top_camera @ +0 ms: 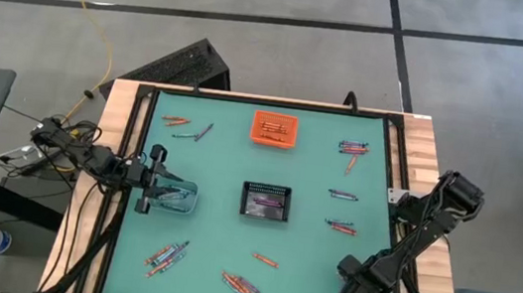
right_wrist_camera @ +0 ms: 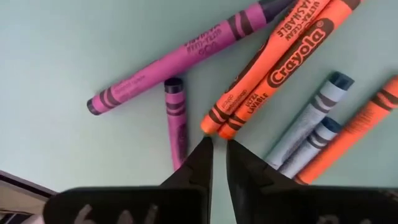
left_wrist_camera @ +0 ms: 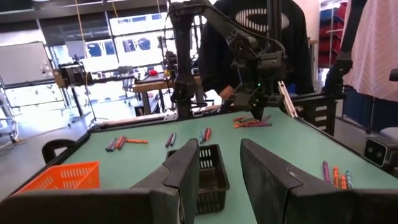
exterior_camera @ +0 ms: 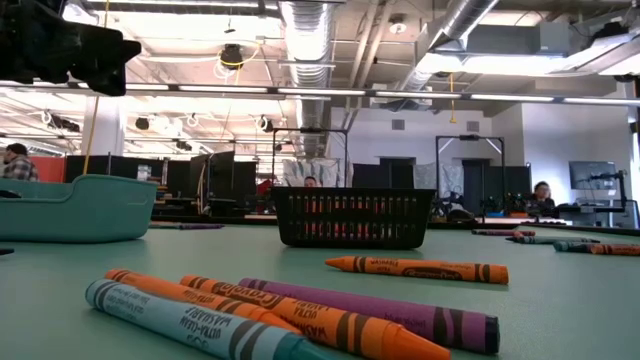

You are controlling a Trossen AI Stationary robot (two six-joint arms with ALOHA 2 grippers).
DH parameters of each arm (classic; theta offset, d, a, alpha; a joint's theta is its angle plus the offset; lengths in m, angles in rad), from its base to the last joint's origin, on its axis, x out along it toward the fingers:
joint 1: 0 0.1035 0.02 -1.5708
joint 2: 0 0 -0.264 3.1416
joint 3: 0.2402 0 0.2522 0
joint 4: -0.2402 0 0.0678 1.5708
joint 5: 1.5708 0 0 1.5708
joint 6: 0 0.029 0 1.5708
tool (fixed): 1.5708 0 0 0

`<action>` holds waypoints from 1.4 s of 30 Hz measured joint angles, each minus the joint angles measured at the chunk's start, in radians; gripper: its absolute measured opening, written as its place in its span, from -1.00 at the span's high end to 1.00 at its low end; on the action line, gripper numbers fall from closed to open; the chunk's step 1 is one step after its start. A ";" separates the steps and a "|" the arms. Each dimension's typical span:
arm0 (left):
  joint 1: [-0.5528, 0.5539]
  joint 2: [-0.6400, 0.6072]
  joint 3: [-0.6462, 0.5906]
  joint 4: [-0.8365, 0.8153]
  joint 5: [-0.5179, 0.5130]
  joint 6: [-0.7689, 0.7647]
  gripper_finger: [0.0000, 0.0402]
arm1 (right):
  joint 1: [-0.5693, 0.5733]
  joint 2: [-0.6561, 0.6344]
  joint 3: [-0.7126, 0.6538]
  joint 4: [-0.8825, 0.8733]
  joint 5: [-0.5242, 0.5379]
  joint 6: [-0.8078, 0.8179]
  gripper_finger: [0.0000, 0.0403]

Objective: Sort crayons
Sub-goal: Put the blue crayon into the light blue bin

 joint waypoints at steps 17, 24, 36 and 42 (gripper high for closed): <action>0.000 0.000 0.002 0.000 0.000 0.004 0.47 | -0.013 -0.052 0.070 -0.205 0.062 -0.032 0.68; 0.000 0.000 0.003 0.000 0.001 0.005 0.47 | -0.011 -0.048 0.070 -0.209 0.054 -0.034 0.46; 0.000 0.000 0.004 -0.001 0.018 0.005 0.47 | -0.010 -0.049 0.005 -0.168 0.040 -0.044 0.36; 0.000 0.000 0.004 -0.001 0.018 0.005 0.47 | -0.010 -0.051 -0.025 -0.120 0.041 -0.045 0.41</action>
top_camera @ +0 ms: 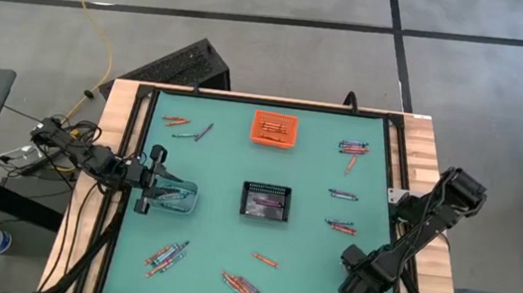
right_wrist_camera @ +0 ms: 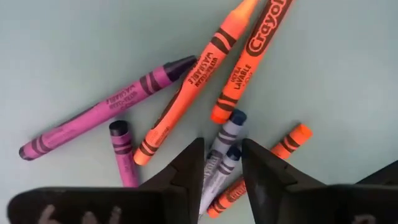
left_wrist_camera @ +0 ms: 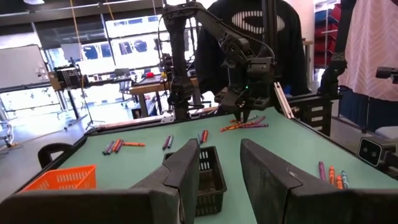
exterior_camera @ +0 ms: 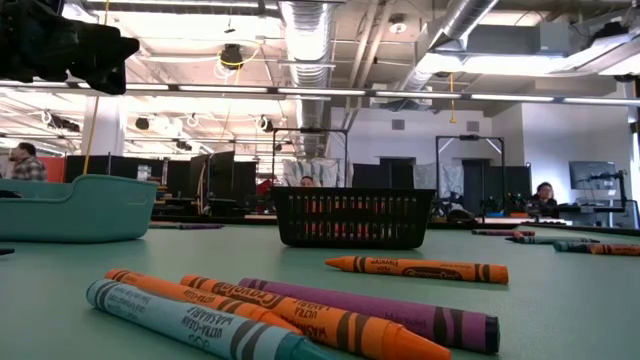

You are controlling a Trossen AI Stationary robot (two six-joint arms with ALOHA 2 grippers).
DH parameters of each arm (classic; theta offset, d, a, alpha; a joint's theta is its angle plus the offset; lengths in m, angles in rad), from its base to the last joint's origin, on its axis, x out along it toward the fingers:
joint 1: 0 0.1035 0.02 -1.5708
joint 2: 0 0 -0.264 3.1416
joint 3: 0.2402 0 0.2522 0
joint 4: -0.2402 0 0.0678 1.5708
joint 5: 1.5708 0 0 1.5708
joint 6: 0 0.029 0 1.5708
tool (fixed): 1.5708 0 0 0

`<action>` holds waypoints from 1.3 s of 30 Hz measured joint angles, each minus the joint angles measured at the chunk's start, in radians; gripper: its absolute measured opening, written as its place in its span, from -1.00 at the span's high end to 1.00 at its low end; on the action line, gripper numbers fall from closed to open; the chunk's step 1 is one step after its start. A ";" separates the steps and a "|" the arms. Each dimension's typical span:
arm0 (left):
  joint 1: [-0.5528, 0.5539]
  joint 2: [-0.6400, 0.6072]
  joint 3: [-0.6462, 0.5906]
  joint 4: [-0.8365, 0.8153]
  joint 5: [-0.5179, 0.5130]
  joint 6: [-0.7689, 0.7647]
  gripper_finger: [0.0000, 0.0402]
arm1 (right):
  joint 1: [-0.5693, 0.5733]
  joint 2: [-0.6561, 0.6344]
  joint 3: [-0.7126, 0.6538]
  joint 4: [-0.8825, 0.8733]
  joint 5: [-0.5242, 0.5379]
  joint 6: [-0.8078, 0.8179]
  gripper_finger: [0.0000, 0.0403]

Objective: Sort crayons
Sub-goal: Put the blue crayon into the light blue bin

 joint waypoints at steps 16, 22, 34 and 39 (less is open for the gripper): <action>0.000 0.000 0.000 0.000 -0.001 0.000 0.47 | -0.036 -0.002 -0.007 0.014 0.071 -0.087 0.72; 0.000 0.000 0.000 -0.001 -0.001 0.000 0.47 | -0.038 -0.001 -0.008 0.017 0.090 -0.071 0.71; 0.000 0.000 0.000 -0.002 -0.001 0.000 0.47 | -0.039 0.001 -0.009 0.019 0.094 -0.081 0.39; 0.000 0.000 0.000 -0.001 -0.001 0.000 0.47 | -0.041 0.002 -0.004 -0.005 0.094 -0.104 0.24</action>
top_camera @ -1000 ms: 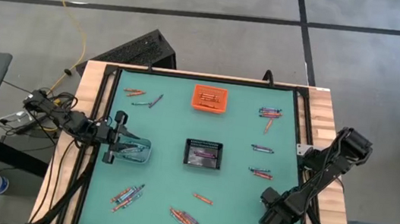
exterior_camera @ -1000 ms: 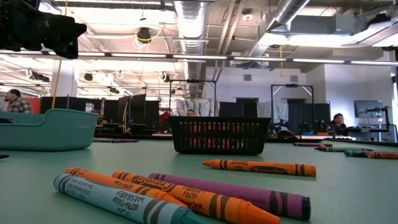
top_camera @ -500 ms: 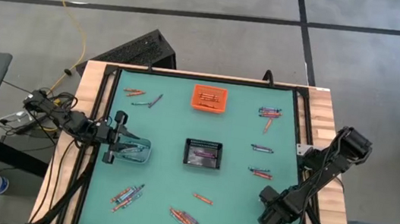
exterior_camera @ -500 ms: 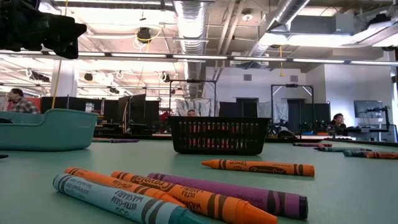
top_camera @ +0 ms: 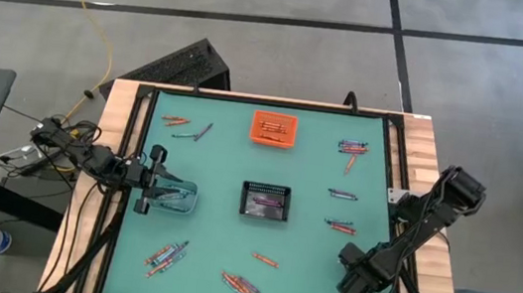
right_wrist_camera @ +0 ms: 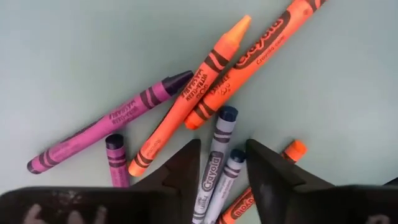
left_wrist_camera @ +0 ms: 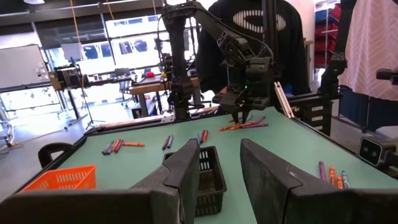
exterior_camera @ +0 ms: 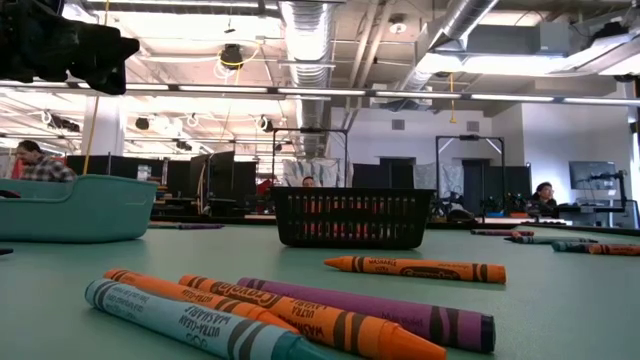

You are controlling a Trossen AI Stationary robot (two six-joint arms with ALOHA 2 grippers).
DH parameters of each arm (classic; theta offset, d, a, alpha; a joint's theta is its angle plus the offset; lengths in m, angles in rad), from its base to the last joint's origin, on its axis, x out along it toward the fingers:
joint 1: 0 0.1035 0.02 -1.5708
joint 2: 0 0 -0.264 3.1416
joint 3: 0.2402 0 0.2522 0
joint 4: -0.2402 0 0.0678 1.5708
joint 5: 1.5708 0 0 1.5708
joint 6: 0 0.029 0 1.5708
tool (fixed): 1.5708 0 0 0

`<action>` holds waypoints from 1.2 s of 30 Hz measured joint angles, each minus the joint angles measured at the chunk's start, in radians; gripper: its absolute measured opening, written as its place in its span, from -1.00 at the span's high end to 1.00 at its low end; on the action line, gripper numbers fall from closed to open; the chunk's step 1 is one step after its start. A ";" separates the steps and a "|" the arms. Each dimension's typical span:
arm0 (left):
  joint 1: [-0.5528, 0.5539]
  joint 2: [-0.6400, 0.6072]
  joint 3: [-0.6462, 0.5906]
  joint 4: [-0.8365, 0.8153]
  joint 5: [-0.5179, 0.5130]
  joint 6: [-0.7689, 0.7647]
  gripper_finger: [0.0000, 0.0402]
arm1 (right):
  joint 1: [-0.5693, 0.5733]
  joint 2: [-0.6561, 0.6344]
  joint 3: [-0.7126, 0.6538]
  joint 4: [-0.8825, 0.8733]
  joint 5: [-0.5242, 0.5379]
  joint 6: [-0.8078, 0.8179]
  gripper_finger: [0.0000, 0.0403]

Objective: Sort crayons
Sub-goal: Put the blue crayon into the light blue bin

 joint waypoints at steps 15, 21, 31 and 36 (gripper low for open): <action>0.000 0.000 0.000 -0.006 0.000 0.000 0.47 | -0.003 0.003 0.030 -0.020 0.016 -0.015 0.22; 0.000 0.000 0.000 -0.019 0.000 -0.003 0.47 | -0.003 -0.002 0.008 0.060 0.000 -0.010 0.27; 0.000 0.000 0.000 -0.022 0.000 -0.010 0.47 | -0.001 -0.003 -0.011 0.076 -0.035 -0.005 0.62; 0.000 0.000 0.000 -0.022 0.000 -0.011 0.47 | -0.001 -0.003 -0.012 0.073 -0.039 -0.008 0.86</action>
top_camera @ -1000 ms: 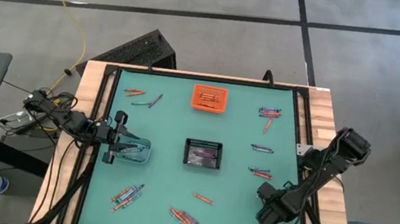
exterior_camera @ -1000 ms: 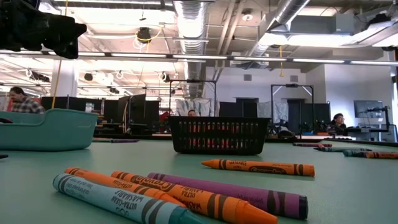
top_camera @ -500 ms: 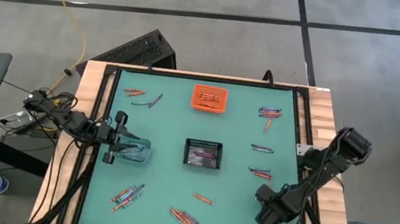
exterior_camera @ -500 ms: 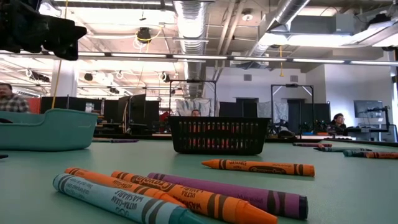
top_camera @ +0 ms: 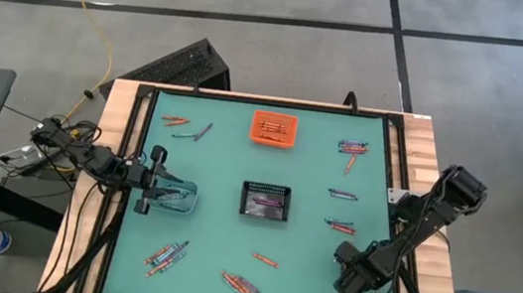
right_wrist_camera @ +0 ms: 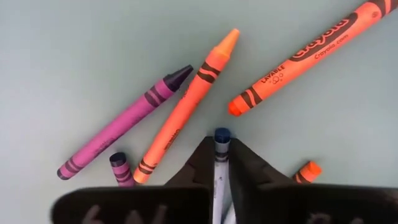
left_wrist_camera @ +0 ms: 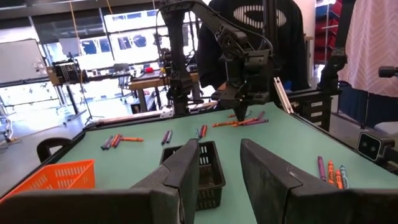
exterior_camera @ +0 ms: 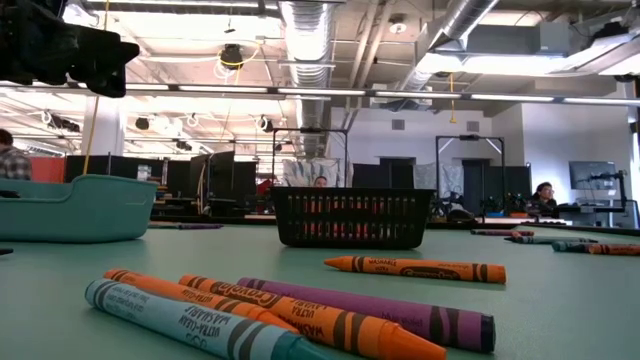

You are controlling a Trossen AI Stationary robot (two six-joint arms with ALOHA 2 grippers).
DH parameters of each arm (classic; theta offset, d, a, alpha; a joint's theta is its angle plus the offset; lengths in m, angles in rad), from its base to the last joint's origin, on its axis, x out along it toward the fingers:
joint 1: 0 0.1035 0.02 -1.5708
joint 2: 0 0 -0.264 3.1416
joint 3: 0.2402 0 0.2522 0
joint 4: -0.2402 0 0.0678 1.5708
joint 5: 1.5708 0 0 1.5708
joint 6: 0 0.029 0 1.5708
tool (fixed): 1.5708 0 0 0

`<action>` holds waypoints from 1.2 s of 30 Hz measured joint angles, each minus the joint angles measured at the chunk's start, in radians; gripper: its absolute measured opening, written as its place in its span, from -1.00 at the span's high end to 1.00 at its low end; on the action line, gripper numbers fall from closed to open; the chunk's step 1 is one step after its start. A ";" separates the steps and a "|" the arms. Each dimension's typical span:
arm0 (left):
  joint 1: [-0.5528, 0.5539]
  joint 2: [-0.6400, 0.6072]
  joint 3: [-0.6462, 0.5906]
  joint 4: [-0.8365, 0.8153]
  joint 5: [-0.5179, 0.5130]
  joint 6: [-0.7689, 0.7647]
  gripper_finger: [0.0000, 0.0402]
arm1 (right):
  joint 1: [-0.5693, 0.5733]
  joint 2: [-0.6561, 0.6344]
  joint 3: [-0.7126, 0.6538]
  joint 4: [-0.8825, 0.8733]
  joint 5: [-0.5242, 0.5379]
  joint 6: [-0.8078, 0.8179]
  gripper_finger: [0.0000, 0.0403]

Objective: Sort crayons
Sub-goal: Put the blue crayon into the light blue bin

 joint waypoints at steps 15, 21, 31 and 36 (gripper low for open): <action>0.000 0.000 0.000 0.000 0.002 0.000 0.47 | -0.030 -0.086 0.084 -0.087 0.127 -0.079 0.96; 0.000 0.000 0.000 0.000 0.004 0.000 0.47 | -0.100 -0.133 0.147 -0.107 0.235 -0.248 0.96; 0.000 0.000 0.003 -0.007 -0.217 -0.133 0.47 | -0.342 -0.131 0.212 0.367 0.444 -0.990 0.97; 0.001 0.000 0.065 -0.131 -0.370 -0.212 0.53 | -0.469 -0.073 0.213 0.802 0.372 -1.377 0.97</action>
